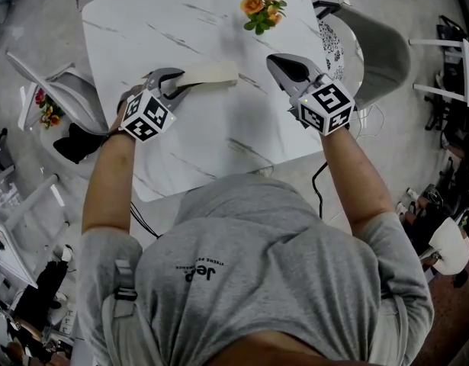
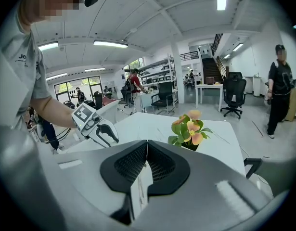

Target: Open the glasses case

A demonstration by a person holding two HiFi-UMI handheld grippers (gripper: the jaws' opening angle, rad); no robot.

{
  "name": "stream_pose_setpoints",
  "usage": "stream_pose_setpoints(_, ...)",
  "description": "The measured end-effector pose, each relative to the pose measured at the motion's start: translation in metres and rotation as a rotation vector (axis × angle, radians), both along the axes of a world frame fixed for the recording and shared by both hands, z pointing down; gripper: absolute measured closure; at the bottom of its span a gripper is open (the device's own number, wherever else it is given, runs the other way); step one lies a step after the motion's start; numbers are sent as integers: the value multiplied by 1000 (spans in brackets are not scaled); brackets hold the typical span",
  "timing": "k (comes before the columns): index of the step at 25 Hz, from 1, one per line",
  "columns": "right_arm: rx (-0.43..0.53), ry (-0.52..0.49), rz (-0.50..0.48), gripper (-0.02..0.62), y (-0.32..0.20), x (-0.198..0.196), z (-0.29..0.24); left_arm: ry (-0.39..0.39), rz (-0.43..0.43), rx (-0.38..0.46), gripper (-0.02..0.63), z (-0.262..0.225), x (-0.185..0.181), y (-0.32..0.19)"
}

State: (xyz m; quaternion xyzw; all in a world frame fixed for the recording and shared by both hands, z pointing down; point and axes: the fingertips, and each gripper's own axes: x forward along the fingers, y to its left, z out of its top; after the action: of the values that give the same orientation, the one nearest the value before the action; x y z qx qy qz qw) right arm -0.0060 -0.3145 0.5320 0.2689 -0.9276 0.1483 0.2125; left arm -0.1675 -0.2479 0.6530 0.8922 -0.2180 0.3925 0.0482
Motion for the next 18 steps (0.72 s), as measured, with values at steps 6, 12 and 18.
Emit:
stream_pose_setpoints(6,-2,2,3,592,-3,0,0,-4,3,32,468,-7,0,-9)
stream_pose_setpoints(12,1,2,10,592,-7,3,-1,-7,-17,48,496,-12,-4,-22)
stream_pose_setpoints(18,0,8,19,592,-13,7,1,-18,-36,61,514,-10,-7,-36)
